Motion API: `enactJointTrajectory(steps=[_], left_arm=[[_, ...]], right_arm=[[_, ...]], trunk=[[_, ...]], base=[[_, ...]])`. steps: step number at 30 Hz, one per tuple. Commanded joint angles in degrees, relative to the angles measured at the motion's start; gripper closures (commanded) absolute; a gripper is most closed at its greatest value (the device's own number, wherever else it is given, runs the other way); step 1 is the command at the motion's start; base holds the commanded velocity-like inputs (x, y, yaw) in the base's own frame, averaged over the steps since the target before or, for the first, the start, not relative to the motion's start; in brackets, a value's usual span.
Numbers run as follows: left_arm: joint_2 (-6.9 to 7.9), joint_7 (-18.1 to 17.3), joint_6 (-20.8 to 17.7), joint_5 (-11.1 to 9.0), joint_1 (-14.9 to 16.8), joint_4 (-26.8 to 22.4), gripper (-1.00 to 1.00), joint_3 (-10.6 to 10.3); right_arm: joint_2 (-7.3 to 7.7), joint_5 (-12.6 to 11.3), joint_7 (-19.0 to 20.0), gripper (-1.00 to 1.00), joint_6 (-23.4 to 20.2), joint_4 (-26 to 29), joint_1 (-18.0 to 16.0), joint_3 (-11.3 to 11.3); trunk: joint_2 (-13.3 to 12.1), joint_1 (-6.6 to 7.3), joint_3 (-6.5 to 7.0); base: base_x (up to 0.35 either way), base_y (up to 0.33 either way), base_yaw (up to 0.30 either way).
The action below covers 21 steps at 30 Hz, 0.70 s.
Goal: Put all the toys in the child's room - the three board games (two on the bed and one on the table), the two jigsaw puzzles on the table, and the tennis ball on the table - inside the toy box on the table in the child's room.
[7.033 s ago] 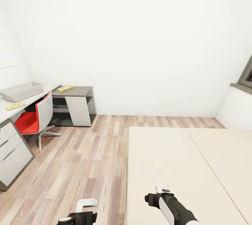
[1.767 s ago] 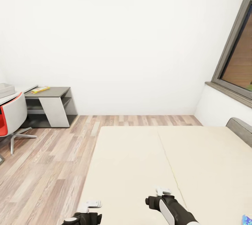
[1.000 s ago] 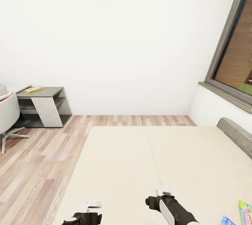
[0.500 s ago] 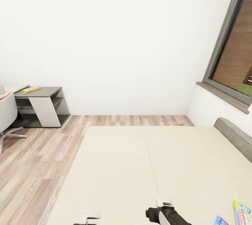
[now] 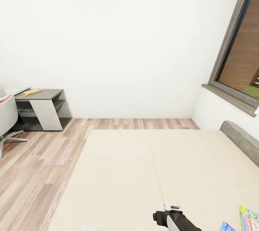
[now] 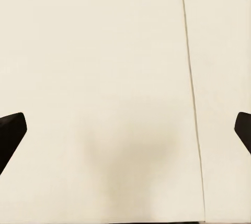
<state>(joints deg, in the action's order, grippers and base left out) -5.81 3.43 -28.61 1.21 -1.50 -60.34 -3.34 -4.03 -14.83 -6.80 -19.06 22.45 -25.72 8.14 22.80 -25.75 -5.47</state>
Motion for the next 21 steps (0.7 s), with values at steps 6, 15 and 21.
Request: enactJointTrajectory(steps=[6, 15, 21], left_arm=[[0.09, 0.26, -0.04, 0.11, 0.00, 0.31, -1.00, -0.07], [0.10, 0.26, -0.04, 0.11, 0.00, 0.75, -1.00, -0.03], [0.10, 0.26, -0.04, 0.11, 0.00, 1.22, -1.00, 0.00]], right_arm=[[0.08, -0.55, -0.49, -1.00, -0.29, 0.14, -0.03, 0.52], [0.08, -0.58, -0.49, -1.00, -0.28, 0.14, -0.03, 0.56], [0.08, -0.61, -0.49, -1.00, -0.28, 0.14, -0.03, 0.55]], trunk=[[0.12, -0.04, -0.11], [0.12, -0.04, -0.11], [0.12, -0.04, -0.11]], base=[[0.000, 0.000, 0.000], [0.000, 0.000, 0.000], [0.000, 0.000, 0.000]])
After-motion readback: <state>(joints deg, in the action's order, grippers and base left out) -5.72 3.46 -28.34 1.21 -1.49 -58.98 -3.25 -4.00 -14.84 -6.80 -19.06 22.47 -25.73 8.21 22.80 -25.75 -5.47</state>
